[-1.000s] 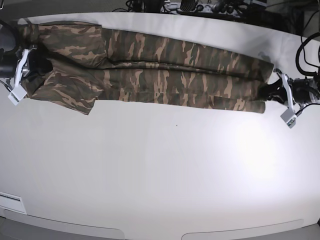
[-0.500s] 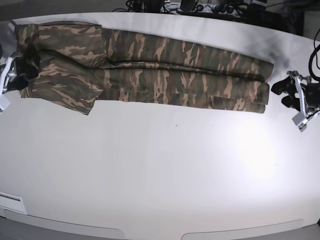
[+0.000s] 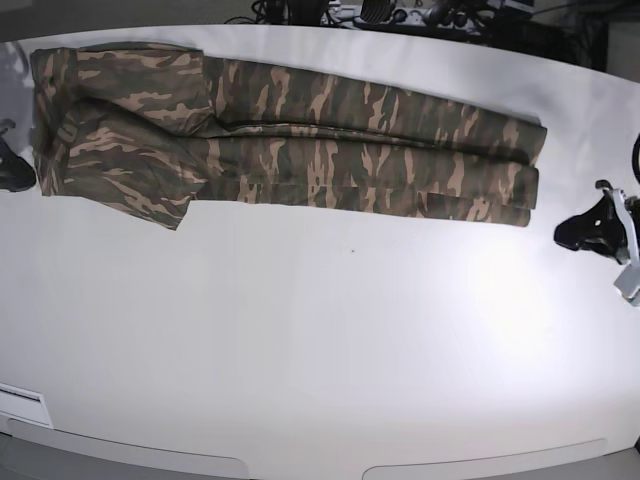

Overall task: Fold the T-shirt properly
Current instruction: 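Move both grippers to the strip's ends and press them flat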

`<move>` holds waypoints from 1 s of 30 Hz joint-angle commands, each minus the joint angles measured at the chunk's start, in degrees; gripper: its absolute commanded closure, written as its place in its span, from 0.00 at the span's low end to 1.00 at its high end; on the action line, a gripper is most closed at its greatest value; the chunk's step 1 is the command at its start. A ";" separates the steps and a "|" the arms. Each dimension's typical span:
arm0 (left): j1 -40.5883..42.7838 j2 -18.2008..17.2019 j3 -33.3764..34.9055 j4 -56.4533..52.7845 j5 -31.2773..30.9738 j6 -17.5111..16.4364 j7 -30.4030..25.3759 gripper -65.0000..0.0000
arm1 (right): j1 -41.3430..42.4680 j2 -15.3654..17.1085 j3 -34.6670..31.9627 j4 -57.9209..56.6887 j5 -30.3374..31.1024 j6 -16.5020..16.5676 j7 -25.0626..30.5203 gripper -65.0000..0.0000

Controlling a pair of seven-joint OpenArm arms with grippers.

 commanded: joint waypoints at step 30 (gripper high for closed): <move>4.28 10.58 20.68 1.14 33.73 1.99 -14.01 1.00 | -0.02 -13.66 -15.87 -1.29 -35.52 0.08 19.41 1.00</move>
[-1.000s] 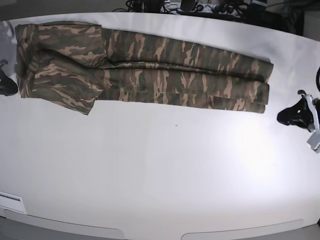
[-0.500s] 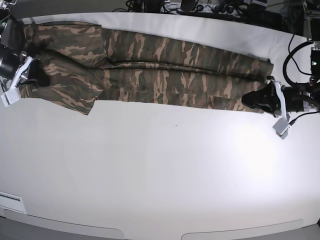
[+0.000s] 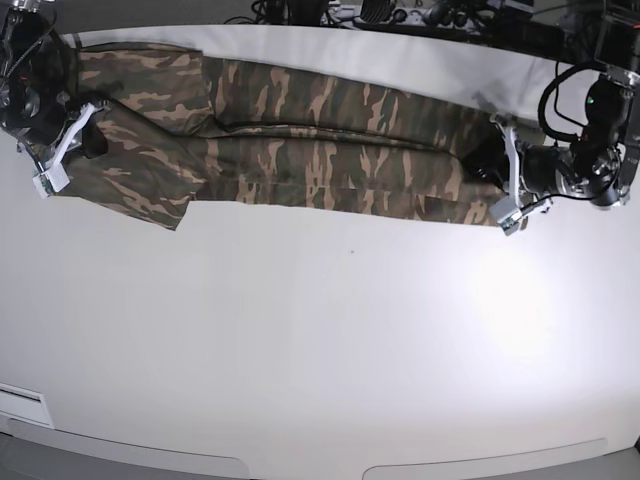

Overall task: Fold the T-shirt properly
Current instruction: 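Move both grippers to the strip's ends and press them flat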

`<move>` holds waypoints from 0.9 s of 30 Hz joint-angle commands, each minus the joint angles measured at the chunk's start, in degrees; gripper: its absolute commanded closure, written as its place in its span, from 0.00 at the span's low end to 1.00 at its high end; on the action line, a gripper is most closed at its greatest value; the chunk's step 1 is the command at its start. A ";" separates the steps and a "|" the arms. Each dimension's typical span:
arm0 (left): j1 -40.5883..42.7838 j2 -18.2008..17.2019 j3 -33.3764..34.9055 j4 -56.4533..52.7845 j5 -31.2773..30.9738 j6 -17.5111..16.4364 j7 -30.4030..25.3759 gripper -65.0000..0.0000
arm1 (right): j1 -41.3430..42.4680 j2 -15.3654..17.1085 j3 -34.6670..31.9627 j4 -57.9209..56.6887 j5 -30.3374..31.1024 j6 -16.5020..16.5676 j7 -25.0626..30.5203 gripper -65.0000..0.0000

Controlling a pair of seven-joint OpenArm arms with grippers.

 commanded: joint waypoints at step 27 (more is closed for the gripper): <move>5.07 1.62 0.24 0.26 7.15 7.65 -1.14 1.00 | 3.37 3.13 1.55 11.89 -0.35 -8.50 -1.92 1.00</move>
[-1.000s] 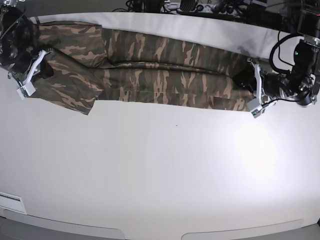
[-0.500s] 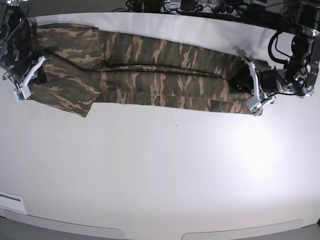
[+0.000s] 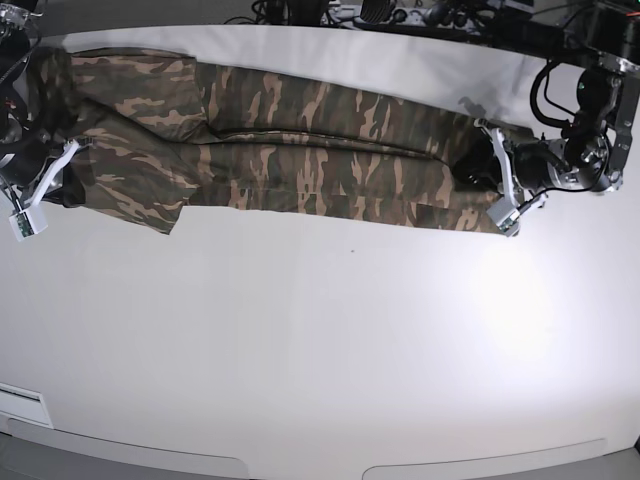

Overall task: Fold the T-shirt properly
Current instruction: 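Move both grippers to the strip's ends and press them flat, then withdraw the left gripper from the strip end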

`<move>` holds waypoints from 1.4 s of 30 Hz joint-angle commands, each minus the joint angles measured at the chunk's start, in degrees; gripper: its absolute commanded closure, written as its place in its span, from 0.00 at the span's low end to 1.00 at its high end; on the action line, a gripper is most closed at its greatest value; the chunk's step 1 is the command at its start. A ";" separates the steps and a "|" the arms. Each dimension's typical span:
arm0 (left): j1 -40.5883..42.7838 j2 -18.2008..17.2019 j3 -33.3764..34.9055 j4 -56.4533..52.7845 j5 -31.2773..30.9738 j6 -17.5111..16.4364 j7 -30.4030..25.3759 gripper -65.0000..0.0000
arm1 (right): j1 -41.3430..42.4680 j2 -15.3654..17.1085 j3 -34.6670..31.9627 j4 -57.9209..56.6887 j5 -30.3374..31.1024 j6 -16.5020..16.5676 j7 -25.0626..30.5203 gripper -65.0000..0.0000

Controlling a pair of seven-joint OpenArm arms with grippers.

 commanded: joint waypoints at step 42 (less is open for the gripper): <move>-7.04 -1.51 -1.73 2.80 1.55 4.09 6.51 1.00 | 6.64 -1.79 -8.20 -9.01 -25.35 -11.06 7.91 1.00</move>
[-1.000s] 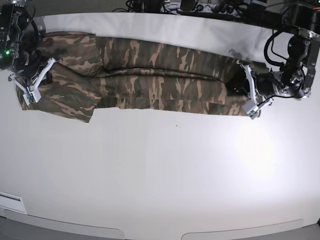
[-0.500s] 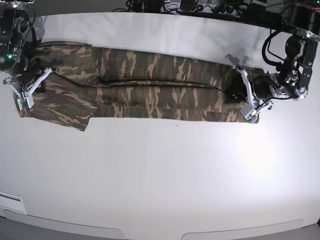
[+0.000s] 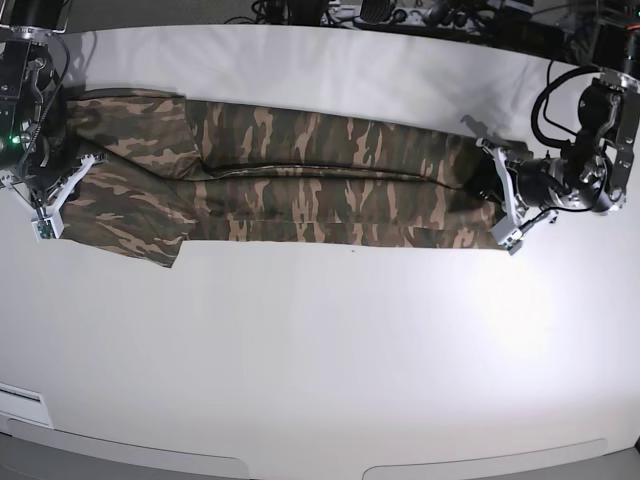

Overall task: Fold the T-shirt properly
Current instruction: 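Withdraw the left gripper from the strip end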

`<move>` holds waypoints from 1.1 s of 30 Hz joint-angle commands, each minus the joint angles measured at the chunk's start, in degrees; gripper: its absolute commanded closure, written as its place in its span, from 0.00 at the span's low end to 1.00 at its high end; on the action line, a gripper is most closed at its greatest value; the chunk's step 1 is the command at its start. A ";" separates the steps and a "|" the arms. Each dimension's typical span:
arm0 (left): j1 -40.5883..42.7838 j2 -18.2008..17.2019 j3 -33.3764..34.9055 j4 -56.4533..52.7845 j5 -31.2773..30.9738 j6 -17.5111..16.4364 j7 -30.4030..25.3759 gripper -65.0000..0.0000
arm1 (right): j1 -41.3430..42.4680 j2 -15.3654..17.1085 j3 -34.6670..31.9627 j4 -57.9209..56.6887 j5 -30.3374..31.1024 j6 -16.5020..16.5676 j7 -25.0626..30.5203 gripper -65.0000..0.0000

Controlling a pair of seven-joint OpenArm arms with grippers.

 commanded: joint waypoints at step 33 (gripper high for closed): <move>1.01 1.07 -30.45 -2.93 -1.77 6.08 0.42 1.00 | -2.75 -2.01 4.76 -4.31 -0.44 -5.05 0.00 1.00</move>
